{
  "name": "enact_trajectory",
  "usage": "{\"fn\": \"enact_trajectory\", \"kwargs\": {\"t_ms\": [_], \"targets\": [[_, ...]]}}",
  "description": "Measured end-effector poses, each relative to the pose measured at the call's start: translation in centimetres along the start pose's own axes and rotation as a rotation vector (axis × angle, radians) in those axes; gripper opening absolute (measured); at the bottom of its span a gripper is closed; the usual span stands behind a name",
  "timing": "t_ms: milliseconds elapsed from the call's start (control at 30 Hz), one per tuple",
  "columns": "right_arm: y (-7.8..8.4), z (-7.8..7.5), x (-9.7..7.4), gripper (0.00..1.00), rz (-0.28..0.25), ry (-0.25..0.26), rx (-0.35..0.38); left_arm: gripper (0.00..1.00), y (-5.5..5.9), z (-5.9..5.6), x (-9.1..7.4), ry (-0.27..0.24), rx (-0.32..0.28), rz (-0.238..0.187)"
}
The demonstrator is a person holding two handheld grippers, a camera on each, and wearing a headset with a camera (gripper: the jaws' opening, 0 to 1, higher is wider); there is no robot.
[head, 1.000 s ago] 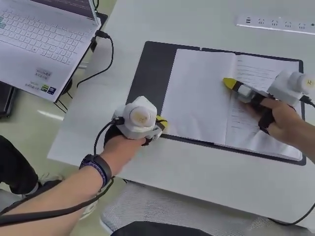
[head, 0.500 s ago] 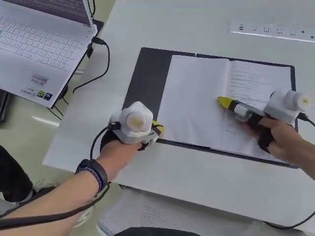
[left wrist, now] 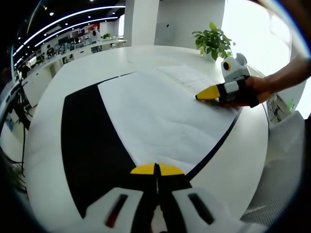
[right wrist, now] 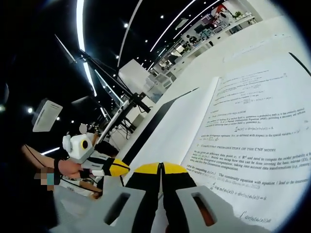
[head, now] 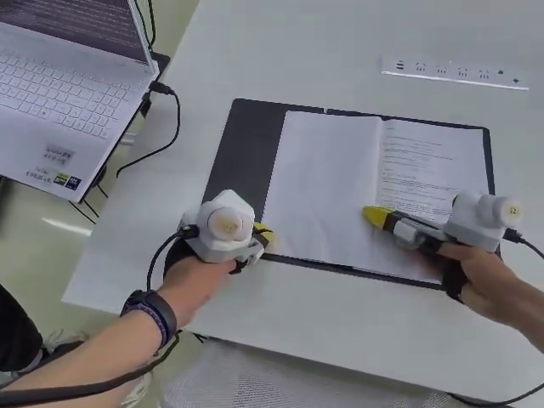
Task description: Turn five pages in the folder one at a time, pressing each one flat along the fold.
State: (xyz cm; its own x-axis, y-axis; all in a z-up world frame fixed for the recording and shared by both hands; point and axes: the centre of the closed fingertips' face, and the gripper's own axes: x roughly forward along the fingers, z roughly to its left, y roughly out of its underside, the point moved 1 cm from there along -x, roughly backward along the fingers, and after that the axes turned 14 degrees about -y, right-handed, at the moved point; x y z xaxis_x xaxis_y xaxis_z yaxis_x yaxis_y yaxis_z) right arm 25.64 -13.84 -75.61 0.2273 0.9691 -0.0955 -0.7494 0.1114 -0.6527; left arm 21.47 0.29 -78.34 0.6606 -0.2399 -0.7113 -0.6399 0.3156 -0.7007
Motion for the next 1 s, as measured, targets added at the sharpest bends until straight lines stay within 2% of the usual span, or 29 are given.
{"fn": "enact_trajectory", "kwargs": {"t_ms": [367, 567, 1000], "targets": [[2.0, 1.6, -0.5, 0.00, 0.030, -0.016, 0.004, 0.00, 0.0, 0.0, 0.0, 0.011, 0.013, -0.002], [3.6, 2.8, -0.9, 0.00, 0.076, -0.033, -0.003, 0.00, 0.0, -0.1, 0.0, 0.014, 0.016, -0.001], [5.4, 3.7, -1.6, 0.00, 0.122, -0.031, 0.005, 0.00, 0.0, -0.1, 0.0, 0.020, 0.027, -0.007]]}}
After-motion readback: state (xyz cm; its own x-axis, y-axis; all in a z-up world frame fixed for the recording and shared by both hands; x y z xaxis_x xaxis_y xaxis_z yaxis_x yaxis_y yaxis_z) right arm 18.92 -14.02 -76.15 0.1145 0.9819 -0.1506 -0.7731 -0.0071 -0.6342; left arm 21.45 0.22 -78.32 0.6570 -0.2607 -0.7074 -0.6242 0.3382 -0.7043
